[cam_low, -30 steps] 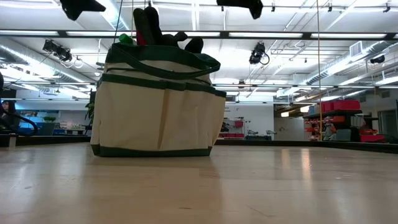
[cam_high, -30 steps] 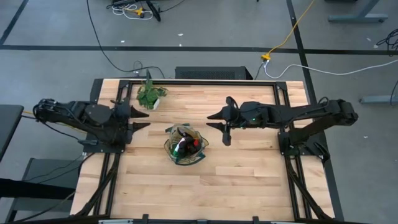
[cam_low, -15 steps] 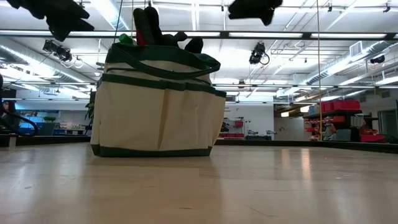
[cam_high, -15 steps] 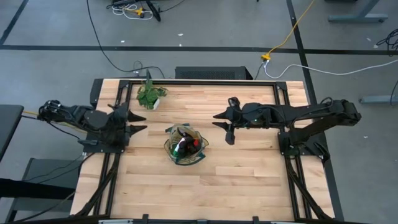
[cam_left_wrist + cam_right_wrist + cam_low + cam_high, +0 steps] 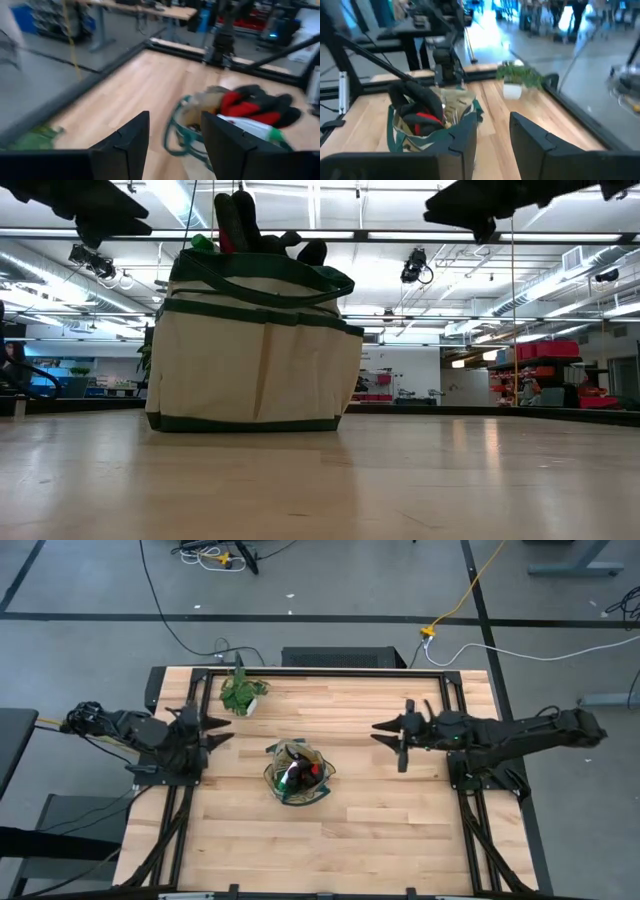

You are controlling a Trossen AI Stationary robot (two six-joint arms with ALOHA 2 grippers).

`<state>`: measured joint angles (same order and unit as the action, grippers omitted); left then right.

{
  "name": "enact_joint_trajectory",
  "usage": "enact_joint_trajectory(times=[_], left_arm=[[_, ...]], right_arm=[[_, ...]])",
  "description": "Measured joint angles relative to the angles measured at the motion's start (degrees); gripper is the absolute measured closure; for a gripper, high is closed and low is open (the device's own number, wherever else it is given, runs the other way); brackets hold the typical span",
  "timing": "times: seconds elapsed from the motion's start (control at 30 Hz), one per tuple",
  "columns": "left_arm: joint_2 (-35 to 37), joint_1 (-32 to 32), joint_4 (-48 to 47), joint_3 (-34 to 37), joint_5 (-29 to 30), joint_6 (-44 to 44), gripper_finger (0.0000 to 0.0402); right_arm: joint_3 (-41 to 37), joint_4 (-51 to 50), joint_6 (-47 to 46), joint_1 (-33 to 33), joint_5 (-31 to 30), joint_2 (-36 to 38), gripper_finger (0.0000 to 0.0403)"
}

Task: Pick & Place Garden tools in Gardening bag
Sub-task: Return to Home Position

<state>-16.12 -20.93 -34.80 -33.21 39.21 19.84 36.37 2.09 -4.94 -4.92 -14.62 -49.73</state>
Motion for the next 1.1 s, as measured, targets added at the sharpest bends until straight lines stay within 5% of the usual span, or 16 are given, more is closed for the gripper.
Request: enact_joint_trajectory(times=[0.2,0.6,1.1], left_arm=[[0.2,0.0,1.0,0.0,8.5,-4.2,0.0218],[1.0,0.0,-1.7,2.4,14.1,-1.3,0.0218],[1.2,0.0,22.0,17.5,7.0,-7.5,0.0219]], right_arm=[[-5.7,3.8,5.4,0.0,1.8,6.5,0.0284],[-11.2,3.0,9.0,0.0,2.2,15.8,0.0284],[-14.0,5.4,4.3,0.0,4.1,17.5,0.0284]])
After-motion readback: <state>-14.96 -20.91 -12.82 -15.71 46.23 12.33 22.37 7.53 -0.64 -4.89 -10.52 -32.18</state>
